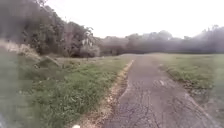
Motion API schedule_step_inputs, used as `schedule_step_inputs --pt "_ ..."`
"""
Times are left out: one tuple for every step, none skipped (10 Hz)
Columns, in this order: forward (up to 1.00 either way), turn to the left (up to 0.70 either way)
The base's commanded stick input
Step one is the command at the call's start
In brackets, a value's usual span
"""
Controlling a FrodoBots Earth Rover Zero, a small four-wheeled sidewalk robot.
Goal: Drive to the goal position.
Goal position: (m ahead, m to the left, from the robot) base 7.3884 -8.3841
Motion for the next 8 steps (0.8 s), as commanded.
schedule_step_inputs --pt "0.70 0.00" --pt "0.70 0.00" --pt "0.70 0.00" --pt "0.70 0.00" --pt "0.70 0.00" --pt "0.70 -0.14" --pt "0.70 -0.14" --pt "0.70 -0.14"
